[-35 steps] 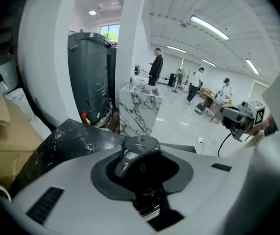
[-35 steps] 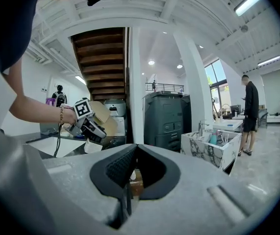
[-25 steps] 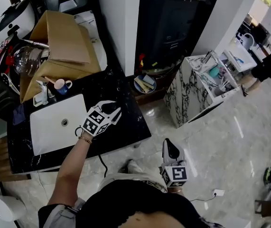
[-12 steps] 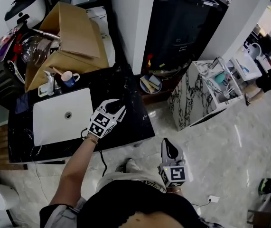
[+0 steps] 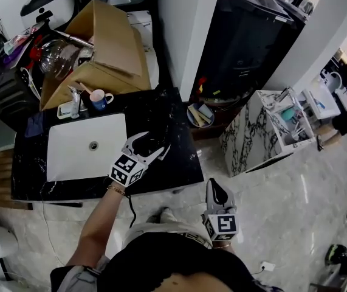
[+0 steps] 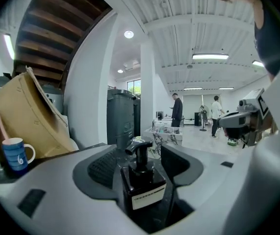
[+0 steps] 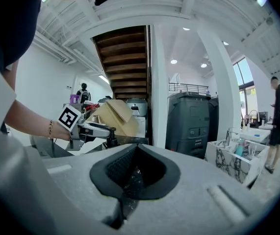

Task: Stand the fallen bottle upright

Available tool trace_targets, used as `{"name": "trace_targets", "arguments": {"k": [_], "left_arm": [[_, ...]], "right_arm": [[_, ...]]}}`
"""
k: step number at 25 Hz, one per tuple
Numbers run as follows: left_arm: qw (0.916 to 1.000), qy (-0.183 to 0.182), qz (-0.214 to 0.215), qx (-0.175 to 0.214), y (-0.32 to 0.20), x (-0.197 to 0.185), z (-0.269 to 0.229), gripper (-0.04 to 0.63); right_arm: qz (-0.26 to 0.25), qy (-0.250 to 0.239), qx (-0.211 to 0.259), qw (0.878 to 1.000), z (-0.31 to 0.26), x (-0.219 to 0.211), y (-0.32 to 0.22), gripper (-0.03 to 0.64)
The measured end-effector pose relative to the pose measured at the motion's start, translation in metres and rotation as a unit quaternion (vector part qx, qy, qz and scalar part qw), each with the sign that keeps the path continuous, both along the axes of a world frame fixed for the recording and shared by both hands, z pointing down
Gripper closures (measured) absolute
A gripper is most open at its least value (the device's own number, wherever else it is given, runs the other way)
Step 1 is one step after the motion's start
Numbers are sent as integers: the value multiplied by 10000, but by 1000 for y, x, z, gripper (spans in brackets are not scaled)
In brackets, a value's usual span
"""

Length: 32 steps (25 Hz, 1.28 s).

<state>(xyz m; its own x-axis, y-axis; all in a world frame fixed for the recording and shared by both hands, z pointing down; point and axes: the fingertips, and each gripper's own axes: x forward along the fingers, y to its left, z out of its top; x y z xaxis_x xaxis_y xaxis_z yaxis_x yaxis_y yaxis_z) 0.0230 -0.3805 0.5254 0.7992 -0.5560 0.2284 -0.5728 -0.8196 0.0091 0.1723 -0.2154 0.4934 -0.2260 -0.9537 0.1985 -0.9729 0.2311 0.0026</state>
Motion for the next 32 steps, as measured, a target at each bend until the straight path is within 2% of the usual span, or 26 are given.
{"name": "trace_targets", "arguments": {"k": [3, 6, 8, 10, 12, 17, 22, 24, 27, 30, 32], "left_arm": [[9997, 161, -194, -58, 16, -23, -6, 334], [9975, 515, -473, -63, 37, -45, -20, 334], [9931, 1008, -574, -196, 51, -59, -29, 340], [9838, 1649, -528, -462, 64, -68, -35, 363], [9781, 1930, -514, -583, 77, -76, -35, 378], [9799, 1629, -960, -640, 104, -107, -29, 401], [9683, 1776, -1599, -719, 121, -138, -34, 429], [9674, 1810, -1667, -601, 125, -140, -38, 443], [9718, 1684, -1582, -473, 132, -139, -40, 449], [9764, 1432, -1591, -304, 137, -138, -42, 514], [9764, 1357, -1665, -228, 136, -140, -42, 545]], "right_arm": [[-128, 18, -20, 9999, 1, -8, -7, 612], [-281, 28, 33, 9996, -2, -20, -16, 612], [-357, -20, 56, 9993, -2, -28, -22, 612], [-408, -117, 15, 9991, 1, -33, -28, 612], [-445, -176, -6, 9989, 2, -37, -33, 612], [-531, -208, 18, 9984, -1, -45, -42, 612], [-587, -233, 14, 9980, -1, -51, -49, 612], [-606, -214, -33, 9979, 1, -52, -49, 612], [-645, -205, -104, 9977, 7, -56, -47, 612], [-675, -196, -133, 9974, 7, -58, -48, 612], [-689, -193, -158, 9973, 7, -59, -50, 612]]}}
